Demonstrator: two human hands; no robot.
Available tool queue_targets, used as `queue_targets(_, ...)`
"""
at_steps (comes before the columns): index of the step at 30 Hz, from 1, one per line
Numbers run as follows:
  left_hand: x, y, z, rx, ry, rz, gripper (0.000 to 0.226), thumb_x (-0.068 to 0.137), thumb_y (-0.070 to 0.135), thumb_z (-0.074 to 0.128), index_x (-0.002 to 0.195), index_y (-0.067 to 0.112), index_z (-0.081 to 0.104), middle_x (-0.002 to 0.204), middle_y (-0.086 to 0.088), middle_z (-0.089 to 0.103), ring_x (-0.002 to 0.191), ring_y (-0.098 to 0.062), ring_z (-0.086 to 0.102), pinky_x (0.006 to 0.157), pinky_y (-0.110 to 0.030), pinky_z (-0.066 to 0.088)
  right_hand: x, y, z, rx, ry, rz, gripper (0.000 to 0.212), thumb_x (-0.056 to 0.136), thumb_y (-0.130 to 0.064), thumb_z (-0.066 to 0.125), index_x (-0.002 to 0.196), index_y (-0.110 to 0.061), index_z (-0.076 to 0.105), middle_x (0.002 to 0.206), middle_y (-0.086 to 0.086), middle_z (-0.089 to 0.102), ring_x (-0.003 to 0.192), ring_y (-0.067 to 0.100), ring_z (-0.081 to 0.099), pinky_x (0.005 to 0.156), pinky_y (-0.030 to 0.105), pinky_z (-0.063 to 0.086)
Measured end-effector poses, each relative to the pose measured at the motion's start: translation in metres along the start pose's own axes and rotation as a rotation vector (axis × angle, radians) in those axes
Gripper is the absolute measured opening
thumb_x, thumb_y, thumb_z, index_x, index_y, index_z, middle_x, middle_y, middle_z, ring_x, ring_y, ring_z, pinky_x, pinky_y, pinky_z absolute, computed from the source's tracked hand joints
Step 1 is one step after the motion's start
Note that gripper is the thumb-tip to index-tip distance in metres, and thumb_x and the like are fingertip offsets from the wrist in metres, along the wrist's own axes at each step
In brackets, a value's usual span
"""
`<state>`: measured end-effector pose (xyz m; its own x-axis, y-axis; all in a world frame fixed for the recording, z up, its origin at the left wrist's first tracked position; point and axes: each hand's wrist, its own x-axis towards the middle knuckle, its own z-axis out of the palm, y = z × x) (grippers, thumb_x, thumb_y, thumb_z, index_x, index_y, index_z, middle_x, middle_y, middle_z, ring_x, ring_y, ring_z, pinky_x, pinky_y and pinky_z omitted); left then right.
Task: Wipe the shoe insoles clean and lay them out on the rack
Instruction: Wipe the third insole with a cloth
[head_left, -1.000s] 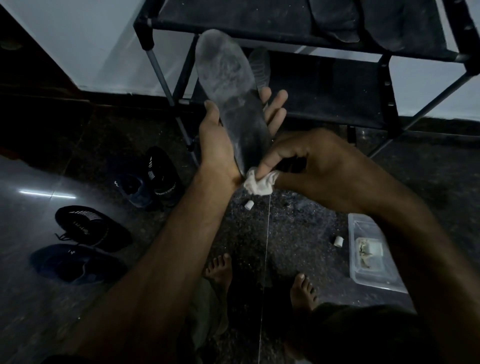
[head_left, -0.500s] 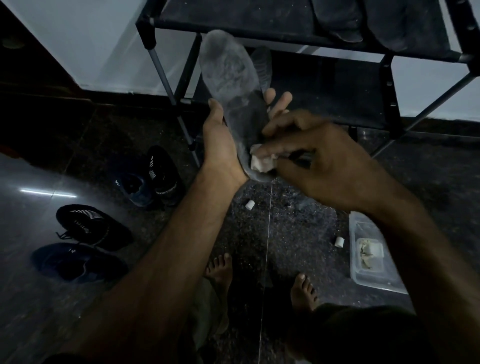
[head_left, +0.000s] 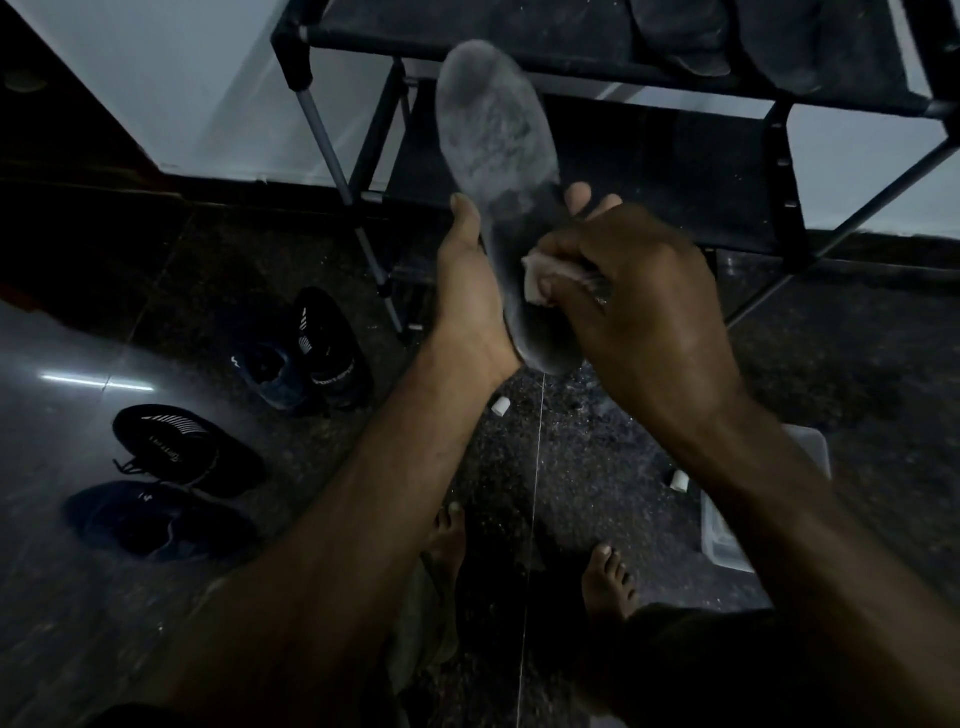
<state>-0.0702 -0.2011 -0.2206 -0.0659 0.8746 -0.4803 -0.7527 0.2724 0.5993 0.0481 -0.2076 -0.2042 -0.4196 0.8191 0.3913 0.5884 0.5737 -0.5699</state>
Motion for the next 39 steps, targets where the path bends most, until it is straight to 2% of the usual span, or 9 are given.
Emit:
queue_targets(6,-0.005,0.003,-0.003,-0.218,-0.221,-0.085,0.086,0.098,0.066,0.017,0.105,-0.002,0.069,0.112,-0.013,0.068,0.129,-0.033,0.050,0.099,-0.041,0.047,0.006,-0.004,-0.023,0.245,-0.527,-0.115,0.013,0.086,-0.009,0.070,0.097,-0.015,0.075,0.095,-0.006,0.068,0.087,0.002,0.064,0.076,0.025,0.053)
queue_targets(10,0.000,0.003,-0.003,-0.255,-0.223,-0.117,0.081,0.097,0.067,0.019,0.114,0.000,0.061,0.111,-0.017,0.069,0.115,-0.034,0.060,0.086,-0.044,0.055,0.003,-0.001,-0.012,0.148,-0.282,-0.052,0.009,0.086,-0.014,0.069,0.093,-0.014,0.074,0.094,0.000,0.067,0.087,0.009,0.062,0.079,0.032,0.051)
queue_targets(15,0.000,-0.005,0.001,-0.188,-0.213,-0.129,0.085,0.097,0.068,0.021,0.134,-0.001,0.053,0.135,-0.023,0.056,0.131,-0.035,0.049,0.109,-0.046,0.040,0.002,0.006,-0.001,0.125,-0.064,0.009,0.010,0.085,-0.010,0.070,0.094,-0.011,0.074,0.095,0.003,0.067,0.090,0.006,0.058,0.090,0.020,0.046)
queue_targets(18,-0.007,-0.002,0.002,-0.201,-0.236,-0.140,0.089,0.098,0.065,0.017,0.092,-0.002,0.075,0.112,-0.016,0.068,0.119,-0.032,0.057,0.098,-0.043,0.045,0.005,0.005,-0.017,0.226,-0.397,-0.044,0.012,0.086,-0.009,0.070,0.095,-0.015,0.075,0.095,-0.005,0.069,0.089,0.002,0.063,0.081,0.020,0.051)
queue_targets(21,-0.006,-0.001,-0.002,-0.205,-0.234,-0.091,0.086,0.099,0.063,0.015,0.098,-0.002,0.072,0.111,-0.010,0.068,0.133,-0.032,0.047,0.110,-0.039,0.037,0.007,0.005,-0.028,0.292,-0.603,-0.044,0.014,0.084,-0.012,0.073,0.096,-0.019,0.076,0.095,-0.010,0.069,0.088,0.001,0.065,0.078,0.023,0.054)
queue_targets(27,0.002,-0.002,-0.003,-0.279,-0.266,-0.142,0.085,0.097,0.068,0.019,0.131,-0.003,0.050,0.129,-0.020,0.057,0.111,-0.033,0.059,0.087,-0.045,0.055,0.005,0.008,-0.006,0.173,-0.162,-0.019,0.009,0.085,-0.016,0.070,0.091,-0.014,0.076,0.093,0.000,0.067,0.086,0.009,0.062,0.081,0.033,0.052)
queue_targets(31,-0.002,0.008,-0.001,-0.156,-0.208,-0.097,0.081,0.098,0.065,0.015,0.115,-0.002,0.056,0.105,-0.017,0.068,0.116,-0.029,0.060,0.095,-0.037,0.051,0.007,0.012,-0.026,0.177,-0.491,-0.122,0.013,0.082,-0.011,0.074,0.092,-0.019,0.077,0.092,-0.011,0.068,0.086,0.000,0.064,0.078,0.021,0.053)
queue_targets(35,0.021,0.016,0.003,-0.676,0.318,0.108,0.064,0.094,0.066,0.025,0.096,0.016,0.063,0.096,-0.007,0.071,0.105,-0.004,0.062,0.097,-0.040,0.048,0.008,0.016,-0.026,0.117,-0.386,-0.116,0.010,0.083,-0.014,0.073,0.091,-0.020,0.077,0.093,-0.008,0.068,0.085,0.002,0.062,0.075,0.022,0.051)
queue_targets(39,0.001,0.002,0.003,-0.126,-0.189,-0.066,0.075,0.098,0.064,0.014,0.112,0.004,0.057,0.100,-0.012,0.062,0.085,-0.028,0.068,0.073,-0.039,0.059,0.008,0.019,-0.018,0.020,-0.102,-0.050,0.012,0.086,-0.015,0.070,0.095,-0.018,0.076,0.100,0.002,0.067,0.091,0.013,0.062,0.080,0.032,0.052)
